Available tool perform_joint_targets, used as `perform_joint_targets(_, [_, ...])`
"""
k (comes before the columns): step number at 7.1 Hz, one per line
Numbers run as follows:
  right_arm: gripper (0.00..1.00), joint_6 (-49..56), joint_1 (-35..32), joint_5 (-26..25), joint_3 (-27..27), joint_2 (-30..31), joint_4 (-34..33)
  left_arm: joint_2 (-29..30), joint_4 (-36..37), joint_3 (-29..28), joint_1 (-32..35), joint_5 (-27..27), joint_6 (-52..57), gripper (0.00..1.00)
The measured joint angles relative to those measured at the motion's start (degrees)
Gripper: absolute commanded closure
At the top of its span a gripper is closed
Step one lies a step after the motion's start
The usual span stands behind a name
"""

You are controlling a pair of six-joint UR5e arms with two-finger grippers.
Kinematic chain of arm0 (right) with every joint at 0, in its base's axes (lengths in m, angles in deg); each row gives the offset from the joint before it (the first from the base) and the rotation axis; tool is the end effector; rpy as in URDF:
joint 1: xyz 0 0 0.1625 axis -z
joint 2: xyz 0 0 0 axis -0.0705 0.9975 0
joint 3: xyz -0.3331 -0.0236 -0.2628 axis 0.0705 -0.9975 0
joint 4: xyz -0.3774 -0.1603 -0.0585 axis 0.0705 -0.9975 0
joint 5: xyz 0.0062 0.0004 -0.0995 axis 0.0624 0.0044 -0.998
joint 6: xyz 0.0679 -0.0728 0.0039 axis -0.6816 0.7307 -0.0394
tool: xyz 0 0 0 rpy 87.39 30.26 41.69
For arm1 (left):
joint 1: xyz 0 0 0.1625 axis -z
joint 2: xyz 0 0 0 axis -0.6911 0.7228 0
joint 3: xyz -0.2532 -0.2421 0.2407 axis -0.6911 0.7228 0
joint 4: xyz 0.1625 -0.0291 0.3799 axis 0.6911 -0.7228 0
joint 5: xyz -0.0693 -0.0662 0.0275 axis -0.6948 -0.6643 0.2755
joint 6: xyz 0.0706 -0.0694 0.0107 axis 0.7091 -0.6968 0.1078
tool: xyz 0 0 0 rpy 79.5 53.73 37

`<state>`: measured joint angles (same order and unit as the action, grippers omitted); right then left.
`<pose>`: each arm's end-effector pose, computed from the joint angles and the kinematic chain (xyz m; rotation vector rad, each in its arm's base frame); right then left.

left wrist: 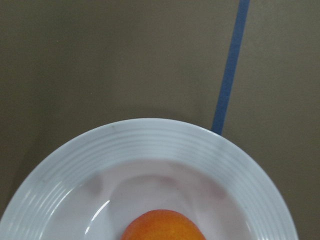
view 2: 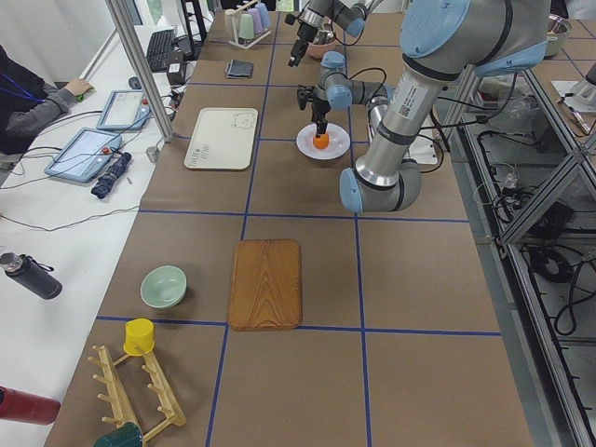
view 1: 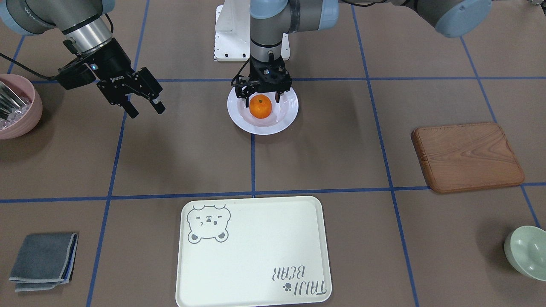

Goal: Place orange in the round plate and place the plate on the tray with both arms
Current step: 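Open and withdraw the left gripper while the right gripper approaches the plate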

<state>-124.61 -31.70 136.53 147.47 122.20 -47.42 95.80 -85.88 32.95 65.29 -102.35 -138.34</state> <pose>-0.3319 -0.3871 0.3036 0.2605 -1.2370 0.4814 0.5592 -0.3534 0.1587 0.0983 0.8848 -0.2479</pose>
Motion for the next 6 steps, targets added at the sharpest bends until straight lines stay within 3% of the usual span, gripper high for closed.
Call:
perform_joint_targets(3, [0.02,-12.57,9.89,-12.33,0.20,0.04,3.09,-7.74,4.90,7.92,13.82,-10.95,15.08,0.02])
perform_joint_targets(6, [0.04,-23.86,24.83,-29.62,0.49,0.07,3.28,-18.10,4.99,9.71,26.67,-15.35,33.09,0.02])
